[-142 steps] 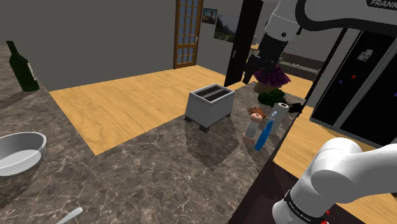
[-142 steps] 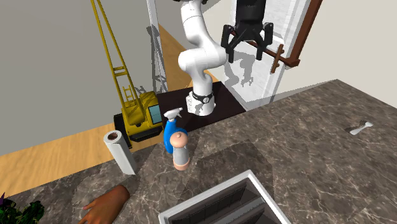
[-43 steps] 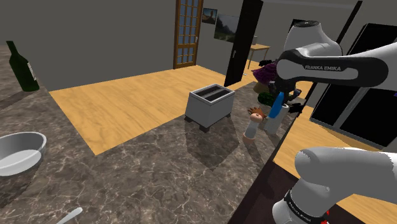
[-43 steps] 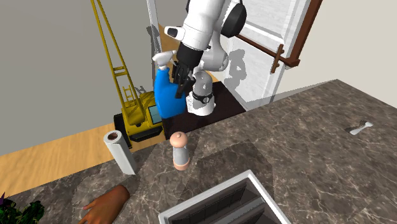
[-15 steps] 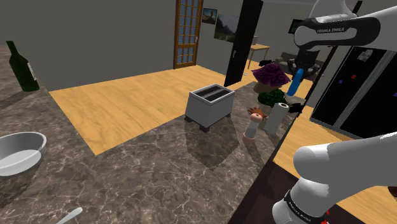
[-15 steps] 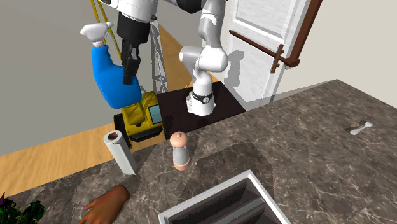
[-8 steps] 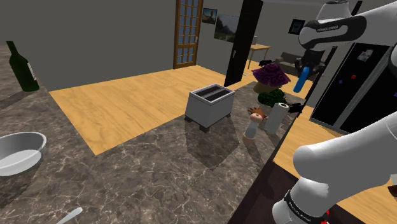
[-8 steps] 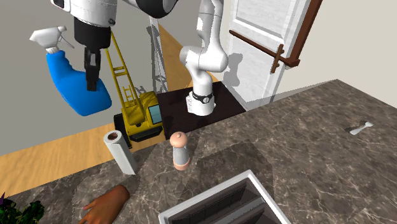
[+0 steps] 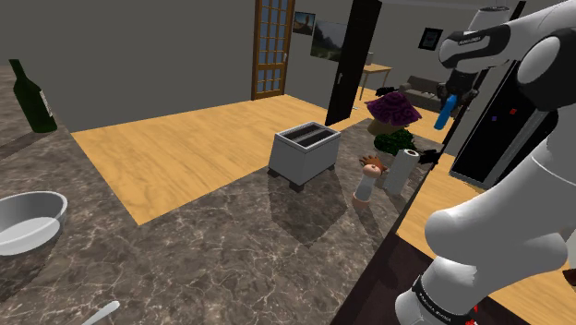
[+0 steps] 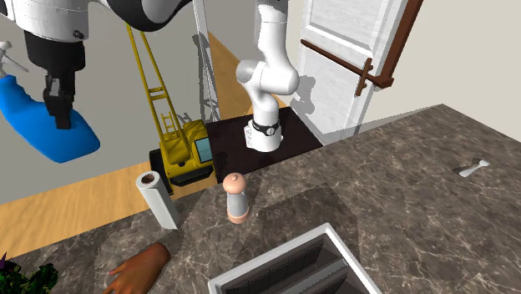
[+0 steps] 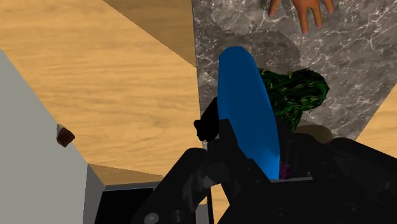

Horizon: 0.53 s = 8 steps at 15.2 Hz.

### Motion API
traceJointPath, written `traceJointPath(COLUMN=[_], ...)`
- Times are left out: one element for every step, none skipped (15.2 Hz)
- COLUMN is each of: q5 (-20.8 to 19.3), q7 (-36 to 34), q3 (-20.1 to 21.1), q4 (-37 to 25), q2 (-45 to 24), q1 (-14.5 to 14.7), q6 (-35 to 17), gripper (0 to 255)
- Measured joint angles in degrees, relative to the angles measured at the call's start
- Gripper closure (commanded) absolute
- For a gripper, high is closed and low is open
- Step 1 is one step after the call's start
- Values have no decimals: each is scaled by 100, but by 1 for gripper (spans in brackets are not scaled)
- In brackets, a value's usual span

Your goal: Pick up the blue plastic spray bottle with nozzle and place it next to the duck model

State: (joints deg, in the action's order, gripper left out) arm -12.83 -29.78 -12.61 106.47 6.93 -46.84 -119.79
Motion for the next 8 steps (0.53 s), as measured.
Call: traceJointPath(q5=[80, 190, 278, 370, 480, 595, 702, 806], q7=[125, 273, 362, 483, 613, 729, 846, 917], q3=[-65, -143, -178, -222, -265, -301, -332, -342], q4=[-210, -472, -733, -986, -1300, -1585, -1847, -2203], q2=[-188, -459, -688, -873, -1103, -1364, -1585, -1856], q1=[-33, -79, -105, -149, -203, -264, -332, -385], q6=[5, -30, 3, 62, 134, 147, 191, 278], gripper=[255, 255, 255, 255, 255, 255, 255, 255])
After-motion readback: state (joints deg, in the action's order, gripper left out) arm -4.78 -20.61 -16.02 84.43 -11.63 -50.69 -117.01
